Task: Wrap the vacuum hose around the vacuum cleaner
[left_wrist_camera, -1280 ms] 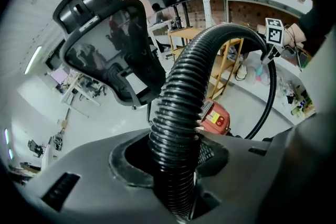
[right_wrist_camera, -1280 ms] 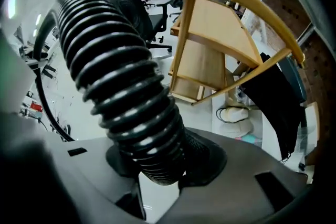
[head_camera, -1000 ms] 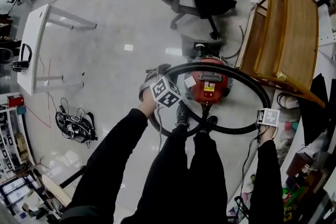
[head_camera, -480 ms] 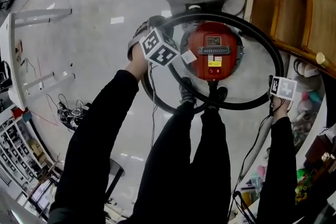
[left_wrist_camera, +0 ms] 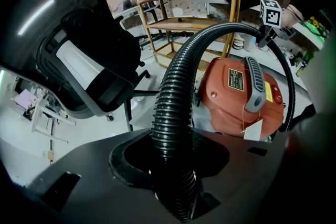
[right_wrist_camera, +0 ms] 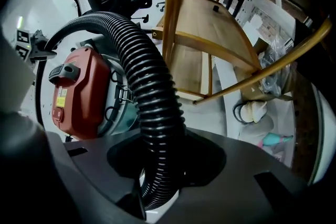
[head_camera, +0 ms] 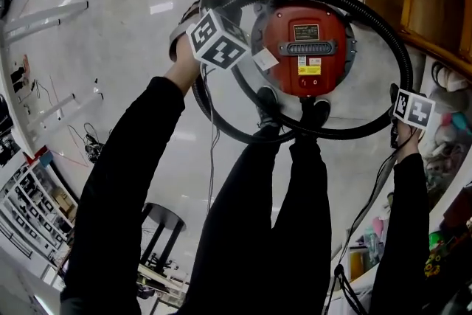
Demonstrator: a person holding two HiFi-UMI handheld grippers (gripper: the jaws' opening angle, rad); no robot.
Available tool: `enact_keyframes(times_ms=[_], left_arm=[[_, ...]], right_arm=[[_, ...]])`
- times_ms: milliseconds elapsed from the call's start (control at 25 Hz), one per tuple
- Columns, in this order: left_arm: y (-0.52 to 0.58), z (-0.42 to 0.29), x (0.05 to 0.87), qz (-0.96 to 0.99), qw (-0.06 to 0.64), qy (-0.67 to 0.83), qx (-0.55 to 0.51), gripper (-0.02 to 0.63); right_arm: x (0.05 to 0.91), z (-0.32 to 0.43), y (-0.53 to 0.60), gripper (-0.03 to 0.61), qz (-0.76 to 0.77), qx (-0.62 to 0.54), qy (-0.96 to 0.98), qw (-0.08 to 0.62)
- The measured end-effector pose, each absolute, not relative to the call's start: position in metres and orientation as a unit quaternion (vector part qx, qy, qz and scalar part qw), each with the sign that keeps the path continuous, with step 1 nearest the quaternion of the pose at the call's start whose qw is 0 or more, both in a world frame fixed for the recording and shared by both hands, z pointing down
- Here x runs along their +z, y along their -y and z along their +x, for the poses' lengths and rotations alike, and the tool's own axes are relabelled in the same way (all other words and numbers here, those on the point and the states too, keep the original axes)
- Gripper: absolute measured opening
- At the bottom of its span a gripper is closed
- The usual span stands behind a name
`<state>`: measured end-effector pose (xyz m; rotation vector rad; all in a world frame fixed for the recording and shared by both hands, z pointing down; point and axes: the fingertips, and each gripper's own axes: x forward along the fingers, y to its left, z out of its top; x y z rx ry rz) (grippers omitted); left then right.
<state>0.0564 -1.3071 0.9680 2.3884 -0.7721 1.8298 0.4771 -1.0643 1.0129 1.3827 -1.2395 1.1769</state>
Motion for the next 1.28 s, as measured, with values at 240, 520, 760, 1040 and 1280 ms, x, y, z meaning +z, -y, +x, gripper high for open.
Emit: enact_keyframes(times_ms=[240, 520, 760, 1040, 1280], left_arm=[[1.312, 0.059, 0.984, 0.766, 0.023, 0.247, 0.592, 0.166], [1.310, 0.060, 1.021, 0.737, 0.050, 0.231, 0.634, 0.166], [1.307, 0.063, 1.046, 0.733, 0.098, 0.222, 0.636, 0.187], [1.308, 0.054, 1.016, 0.764, 0.074, 0.245, 0.592, 0.313], [1.242, 0.016, 0.955, 0.787, 0.138, 0.324, 0.506, 0.313]], right_arm=[[1.041, 0.472, 1.071, 0.156, 0.568, 0.474, 0.504, 0.446], [1.053, 0.470, 1.068, 0.156, 0.553, 0.485, 0.506, 0.451], [1.070, 0.468, 1.068, 0.156, 0.537, 0.492, 0.511, 0.456], [1.083, 0.459, 1.072, 0.156, 0.528, 0.509, 0.506, 0.455], [1.102, 0.464, 1.071, 0.301, 0.539, 0.475, 0.498, 0.486]])
